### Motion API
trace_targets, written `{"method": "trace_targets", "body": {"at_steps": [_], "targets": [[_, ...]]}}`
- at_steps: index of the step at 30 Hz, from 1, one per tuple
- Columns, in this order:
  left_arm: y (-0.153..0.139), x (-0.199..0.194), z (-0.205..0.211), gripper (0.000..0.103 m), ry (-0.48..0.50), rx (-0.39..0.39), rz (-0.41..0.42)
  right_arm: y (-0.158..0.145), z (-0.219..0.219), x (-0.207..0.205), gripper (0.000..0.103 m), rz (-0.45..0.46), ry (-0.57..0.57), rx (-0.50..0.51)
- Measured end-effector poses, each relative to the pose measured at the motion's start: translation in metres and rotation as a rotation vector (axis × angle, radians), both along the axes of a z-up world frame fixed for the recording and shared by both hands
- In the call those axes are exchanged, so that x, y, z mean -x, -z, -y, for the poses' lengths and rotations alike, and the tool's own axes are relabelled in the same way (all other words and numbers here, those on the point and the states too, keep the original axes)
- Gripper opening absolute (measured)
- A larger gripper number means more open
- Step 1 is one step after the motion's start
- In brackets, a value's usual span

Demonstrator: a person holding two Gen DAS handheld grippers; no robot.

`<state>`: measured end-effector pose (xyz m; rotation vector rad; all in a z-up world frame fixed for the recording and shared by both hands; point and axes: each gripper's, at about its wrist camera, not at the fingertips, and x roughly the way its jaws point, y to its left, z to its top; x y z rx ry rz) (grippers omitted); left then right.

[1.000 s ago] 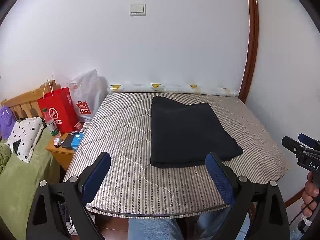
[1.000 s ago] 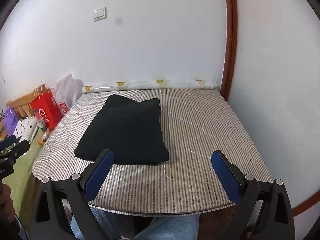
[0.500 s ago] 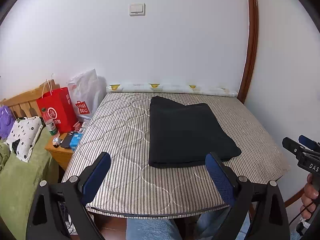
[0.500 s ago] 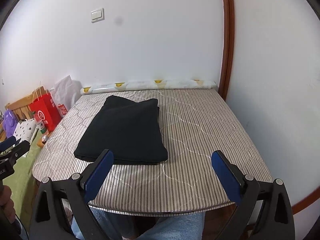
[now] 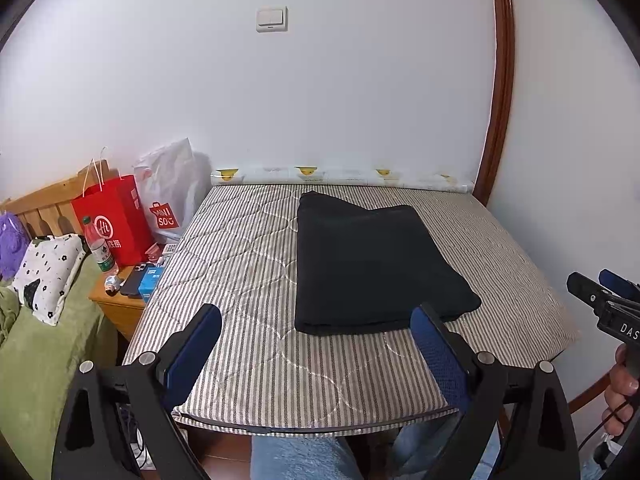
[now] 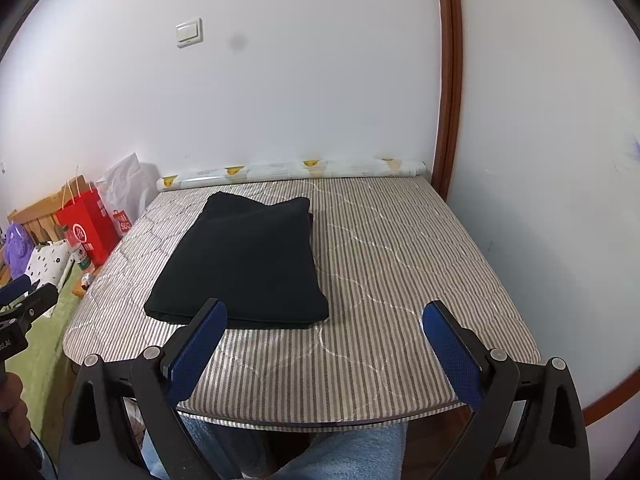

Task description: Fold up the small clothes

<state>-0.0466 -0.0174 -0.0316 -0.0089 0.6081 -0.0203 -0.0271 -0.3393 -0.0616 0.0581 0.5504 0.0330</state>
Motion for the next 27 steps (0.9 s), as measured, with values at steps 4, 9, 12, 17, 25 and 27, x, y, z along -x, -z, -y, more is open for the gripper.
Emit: {"method": "trace_targets", "body": {"at_steps": [4,9,12,17,25,27], "targets": [[-0.0003,0.0007,-0.0016,0.096,-0.001,0.002,0.001,-0.0003,0.0030,-0.0004,0.098,0.001,0.000,-0.002],[0.0005,0.0008,-0.0034,0.096,-0.004,0.006,-0.004,-0.0006,0.0031,-0.0005,0.098,0.001,0.001,-0.002],[0.0009,0.0002,-0.0047,0.096,-0.005,0.006,-0.006,-0.0004,0.0035,-0.0003,0.098,0.000,0.001,-0.003],[0.0004,-0.0005,-0.0064,0.096,-0.010,0.008,-0.004,-0.0007,0.0032,-0.0001,0.098,0.001,0.001,-0.003],[0.0004,-0.0008,-0.0078,0.096,-0.011,0.011,-0.005,-0.0022,0.0022,0.0015,0.098,0.004,0.011,-0.008],[0.0003,-0.0003,-0.0077,0.096,-0.013,0.011,-0.005,-0.0025,0.0014,0.0016,0.098,0.003,0.012,-0.008]]}}
